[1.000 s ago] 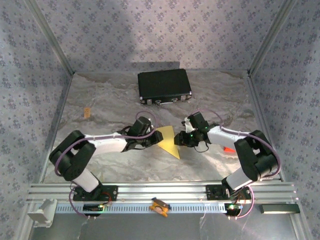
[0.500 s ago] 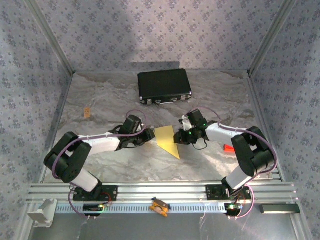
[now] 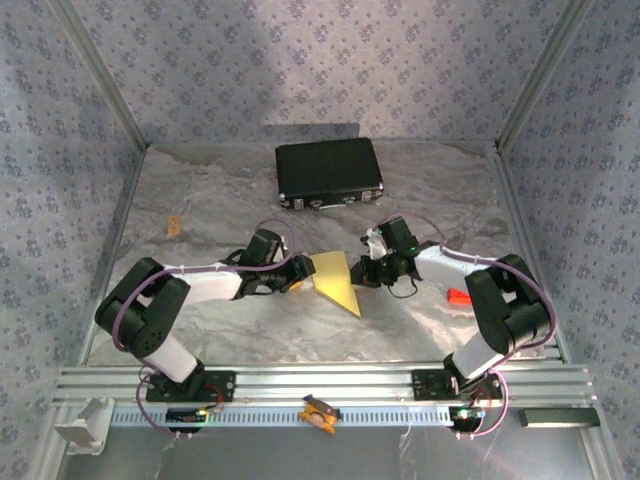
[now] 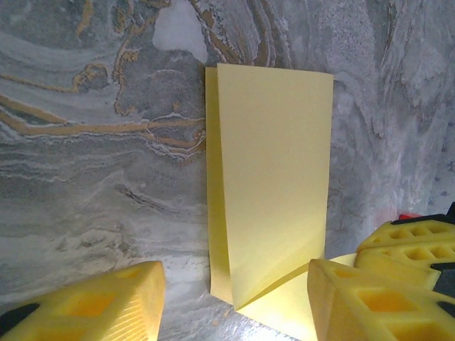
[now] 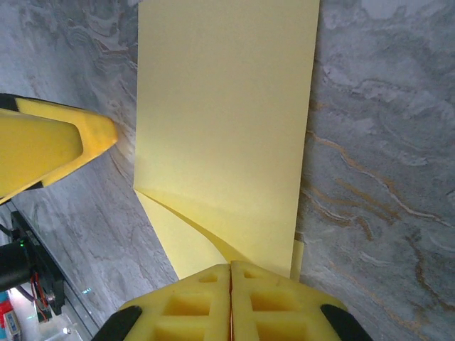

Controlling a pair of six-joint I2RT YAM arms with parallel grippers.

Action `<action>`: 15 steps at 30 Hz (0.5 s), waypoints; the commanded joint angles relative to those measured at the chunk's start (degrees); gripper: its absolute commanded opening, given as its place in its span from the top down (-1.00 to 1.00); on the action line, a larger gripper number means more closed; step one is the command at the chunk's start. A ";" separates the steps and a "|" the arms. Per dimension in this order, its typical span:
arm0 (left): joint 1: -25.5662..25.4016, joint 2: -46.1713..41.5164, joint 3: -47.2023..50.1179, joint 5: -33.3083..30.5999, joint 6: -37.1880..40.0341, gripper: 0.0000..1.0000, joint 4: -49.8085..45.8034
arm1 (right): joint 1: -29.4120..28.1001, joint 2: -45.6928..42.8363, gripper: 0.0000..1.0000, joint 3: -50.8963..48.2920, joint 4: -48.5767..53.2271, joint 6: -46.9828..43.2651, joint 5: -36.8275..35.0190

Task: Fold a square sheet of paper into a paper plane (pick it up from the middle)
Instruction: Fourth fold the wing at the center of the table.

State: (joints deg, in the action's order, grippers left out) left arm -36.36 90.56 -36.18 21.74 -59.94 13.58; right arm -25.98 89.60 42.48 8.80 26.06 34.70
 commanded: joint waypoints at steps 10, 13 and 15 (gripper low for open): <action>0.21 4.73 -4.66 5.22 -1.14 -0.11 5.05 | 1.66 -1.96 0.81 -2.26 -1.84 0.09 2.50; 0.13 5.65 -4.78 5.48 -1.53 -0.11 5.81 | 1.85 -1.98 0.81 -2.54 -2.25 0.38 2.77; 0.10 6.21 -4.84 5.81 -2.05 -0.10 6.92 | 2.05 -2.06 0.81 -2.59 -2.21 0.39 2.81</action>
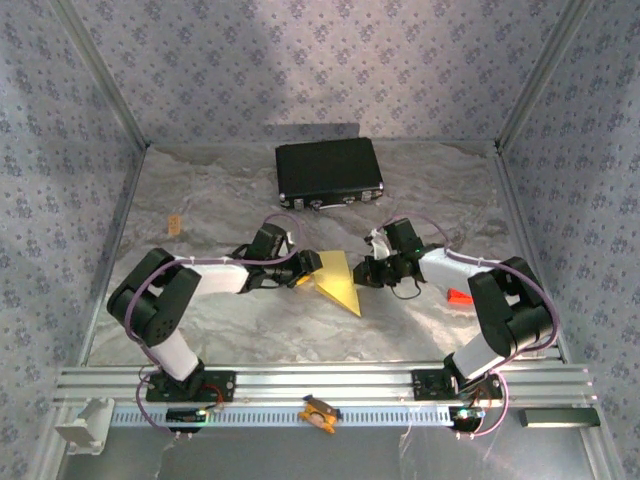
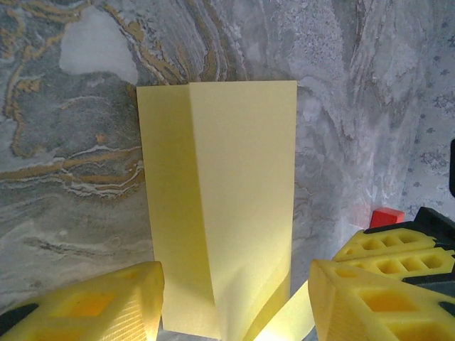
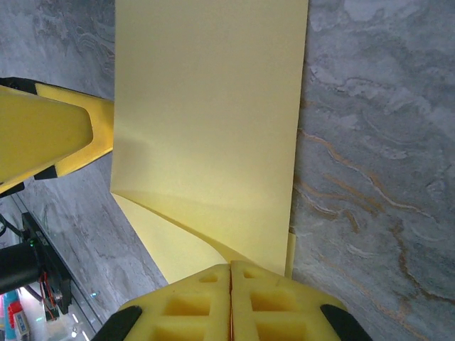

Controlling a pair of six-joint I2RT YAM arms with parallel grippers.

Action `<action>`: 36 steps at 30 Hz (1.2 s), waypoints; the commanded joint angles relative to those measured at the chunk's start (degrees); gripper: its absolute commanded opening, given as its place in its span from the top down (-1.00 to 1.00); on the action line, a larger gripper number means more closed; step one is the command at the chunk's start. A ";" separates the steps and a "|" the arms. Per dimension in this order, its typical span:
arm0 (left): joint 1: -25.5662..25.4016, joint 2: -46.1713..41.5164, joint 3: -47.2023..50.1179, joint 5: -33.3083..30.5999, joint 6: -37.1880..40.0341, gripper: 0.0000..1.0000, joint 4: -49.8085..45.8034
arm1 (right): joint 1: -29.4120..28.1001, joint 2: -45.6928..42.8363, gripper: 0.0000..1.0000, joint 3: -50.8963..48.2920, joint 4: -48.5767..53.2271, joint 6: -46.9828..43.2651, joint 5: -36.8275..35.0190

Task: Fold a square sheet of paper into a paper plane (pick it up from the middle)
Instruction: Fourth fold the wing at the center of the table.

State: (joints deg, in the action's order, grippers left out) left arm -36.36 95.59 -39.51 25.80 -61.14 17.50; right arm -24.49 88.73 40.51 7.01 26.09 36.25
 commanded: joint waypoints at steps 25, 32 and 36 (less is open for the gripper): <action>-0.28 3.38 -2.93 2.67 -4.61 0.63 10.15 | -8.05 -17.62 0.18 -8.31 -0.14 -2.93 -27.83; -0.51 3.18 -3.63 2.85 -4.45 0.62 9.63 | -24.65 -26.13 0.11 -20.37 -17.90 -18.73 -48.29; -0.66 3.32 -3.69 2.88 -4.57 0.62 9.42 | -31.42 -23.81 0.12 -20.43 -20.78 -26.73 -54.70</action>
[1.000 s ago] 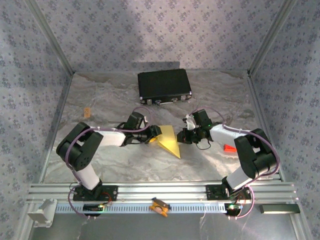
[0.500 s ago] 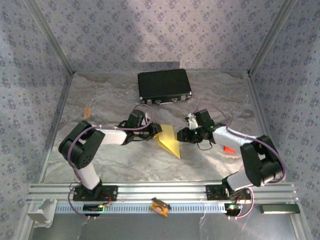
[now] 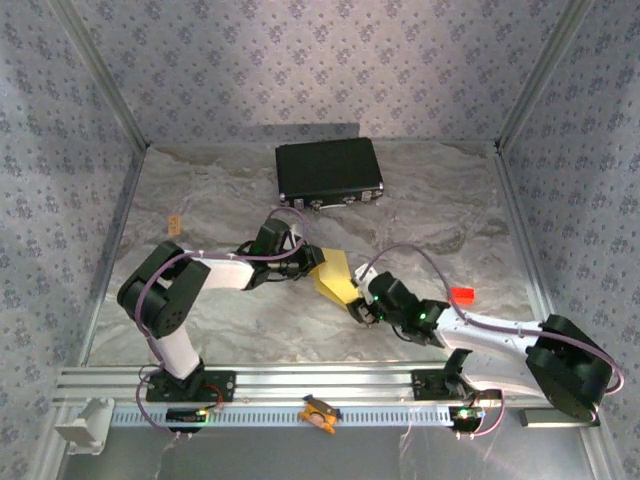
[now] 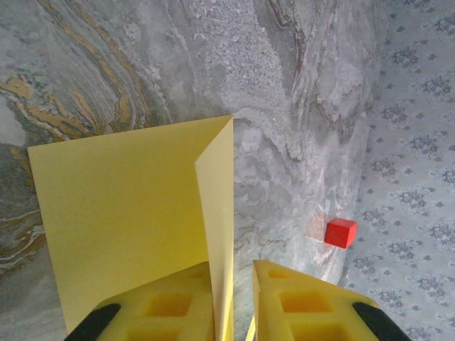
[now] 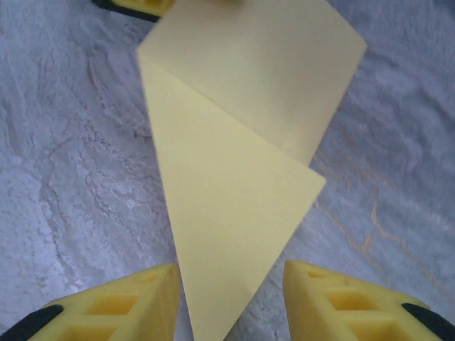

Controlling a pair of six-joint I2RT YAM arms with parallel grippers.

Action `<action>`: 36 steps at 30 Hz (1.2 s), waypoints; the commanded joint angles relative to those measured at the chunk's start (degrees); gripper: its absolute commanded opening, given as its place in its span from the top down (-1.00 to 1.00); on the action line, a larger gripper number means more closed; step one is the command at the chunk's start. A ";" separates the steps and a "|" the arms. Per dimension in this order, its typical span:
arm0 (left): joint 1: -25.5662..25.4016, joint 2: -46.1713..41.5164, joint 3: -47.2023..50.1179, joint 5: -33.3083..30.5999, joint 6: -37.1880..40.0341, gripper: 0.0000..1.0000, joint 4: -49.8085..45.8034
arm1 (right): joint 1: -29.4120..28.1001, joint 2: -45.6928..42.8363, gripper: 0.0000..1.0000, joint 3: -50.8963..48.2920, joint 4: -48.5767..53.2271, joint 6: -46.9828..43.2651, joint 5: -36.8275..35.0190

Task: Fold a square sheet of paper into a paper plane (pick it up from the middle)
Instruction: Fourth fold the wing at the center of the table.

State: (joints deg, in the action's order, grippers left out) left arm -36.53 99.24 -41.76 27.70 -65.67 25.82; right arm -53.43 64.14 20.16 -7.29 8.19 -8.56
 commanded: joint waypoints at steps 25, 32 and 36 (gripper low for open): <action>-0.80 -0.11 -2.37 0.94 0.10 0.65 -0.16 | -10.31 16.63 0.14 1.18 -17.27 -14.94 -21.06; -0.88 -0.14 -2.17 0.95 -0.03 0.65 0.02 | -10.52 16.41 0.27 1.69 -16.58 -14.91 -21.06; -0.98 -0.13 -2.15 0.94 -0.11 0.65 0.07 | -10.37 16.42 0.39 1.55 -16.38 -14.38 -20.62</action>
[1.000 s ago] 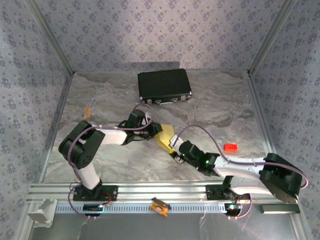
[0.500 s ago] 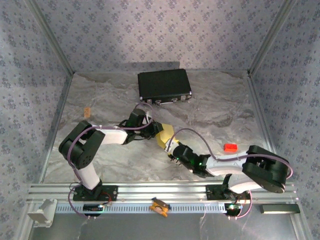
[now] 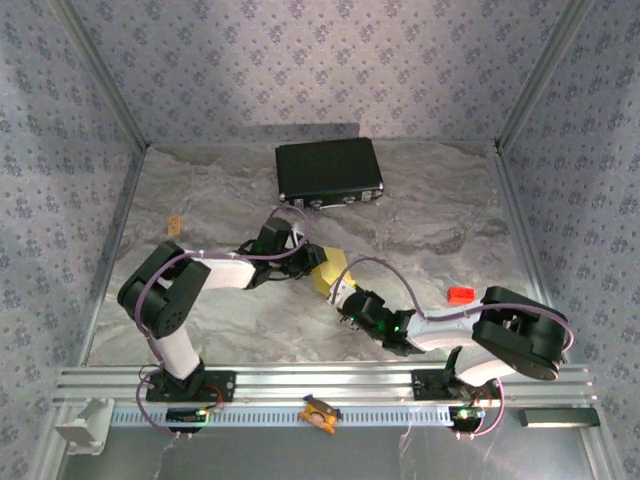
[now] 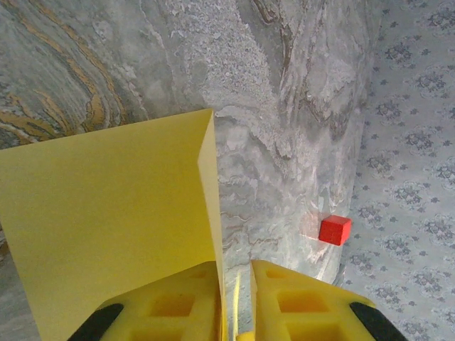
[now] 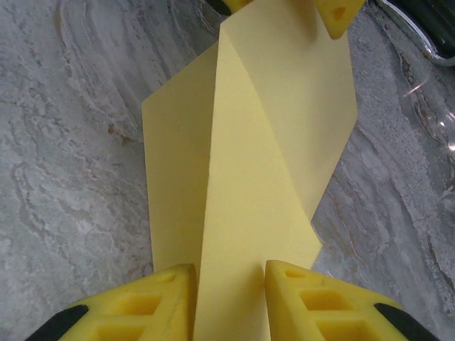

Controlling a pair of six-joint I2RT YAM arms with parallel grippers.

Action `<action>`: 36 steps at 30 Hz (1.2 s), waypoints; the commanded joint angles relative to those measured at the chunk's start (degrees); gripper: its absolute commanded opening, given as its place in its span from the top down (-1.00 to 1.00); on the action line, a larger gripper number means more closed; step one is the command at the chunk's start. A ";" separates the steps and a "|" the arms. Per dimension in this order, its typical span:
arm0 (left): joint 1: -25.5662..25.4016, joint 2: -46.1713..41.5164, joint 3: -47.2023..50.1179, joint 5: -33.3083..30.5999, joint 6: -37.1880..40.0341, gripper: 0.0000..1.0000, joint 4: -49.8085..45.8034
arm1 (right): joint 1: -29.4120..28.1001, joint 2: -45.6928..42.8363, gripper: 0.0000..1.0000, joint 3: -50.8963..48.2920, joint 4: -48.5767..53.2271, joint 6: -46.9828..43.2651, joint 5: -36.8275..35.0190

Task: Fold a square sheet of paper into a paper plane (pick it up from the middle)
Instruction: Fourth fold the wing at the center of the table.

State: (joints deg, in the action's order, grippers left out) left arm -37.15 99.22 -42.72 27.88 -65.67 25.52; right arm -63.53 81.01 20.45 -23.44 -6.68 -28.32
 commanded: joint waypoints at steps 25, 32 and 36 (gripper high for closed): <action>-0.39 -0.60 -0.79 0.25 -0.16 0.70 0.49 | 1.92 -0.18 0.50 1.57 1.47 4.16 1.86; -0.39 -0.61 -0.79 0.21 -0.21 0.71 0.34 | 2.07 -0.09 0.58 1.45 1.13 4.57 1.95; -0.47 -0.72 -0.70 0.11 -0.25 0.71 0.42 | 2.18 -0.02 0.67 1.61 1.03 5.05 2.05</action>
State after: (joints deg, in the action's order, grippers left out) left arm -37.30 99.22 -42.72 27.83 -65.71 25.52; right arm -61.73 81.01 20.84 -22.52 -3.03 -26.22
